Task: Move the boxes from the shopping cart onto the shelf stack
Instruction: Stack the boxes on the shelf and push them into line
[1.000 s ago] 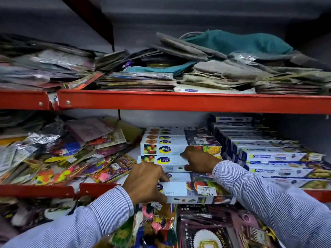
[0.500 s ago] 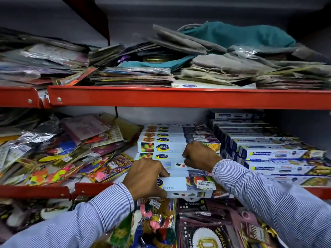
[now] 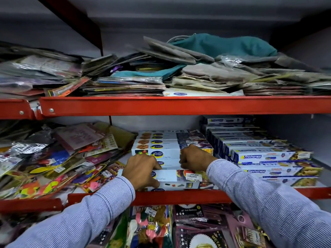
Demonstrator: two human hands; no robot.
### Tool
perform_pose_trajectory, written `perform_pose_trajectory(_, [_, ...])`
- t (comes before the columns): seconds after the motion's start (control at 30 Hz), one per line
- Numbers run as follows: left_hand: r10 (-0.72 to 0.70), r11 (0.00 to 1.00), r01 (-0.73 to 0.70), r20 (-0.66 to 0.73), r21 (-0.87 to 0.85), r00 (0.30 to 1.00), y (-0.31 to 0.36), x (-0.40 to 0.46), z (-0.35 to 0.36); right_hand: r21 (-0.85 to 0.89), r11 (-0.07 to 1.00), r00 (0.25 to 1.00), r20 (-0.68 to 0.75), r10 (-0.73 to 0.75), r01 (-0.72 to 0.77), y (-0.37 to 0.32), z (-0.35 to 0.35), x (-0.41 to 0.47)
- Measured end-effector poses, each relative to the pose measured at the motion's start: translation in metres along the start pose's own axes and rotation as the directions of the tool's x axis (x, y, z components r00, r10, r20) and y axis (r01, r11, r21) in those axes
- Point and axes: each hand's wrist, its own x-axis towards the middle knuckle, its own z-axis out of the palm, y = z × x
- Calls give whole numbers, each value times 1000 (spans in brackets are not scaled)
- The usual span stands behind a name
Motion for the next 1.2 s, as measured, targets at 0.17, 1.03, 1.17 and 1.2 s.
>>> perform_pose_trajectory(0.17, [-29,999,29,-22,-19,999,-4,13,17,-14,1000,999,28,18,-18,6,1,4])
perform_pose_trajectory(1.03, [35,982,-71,-203,-173,978,10,-8,68,25,995,984,-153,-91,96,-2,41,-47])
perform_pose_trajectory(1.17, [25,979,-62,-188,-194,982,9,-6,73,42,998,992,-115,-50,56,-3,40,-47])
perform_pose_trajectory(1.2, [22,977,-60,-184,-203,983,9,-6,73,41,998,993,-109,-46,51,-4,40,-47])
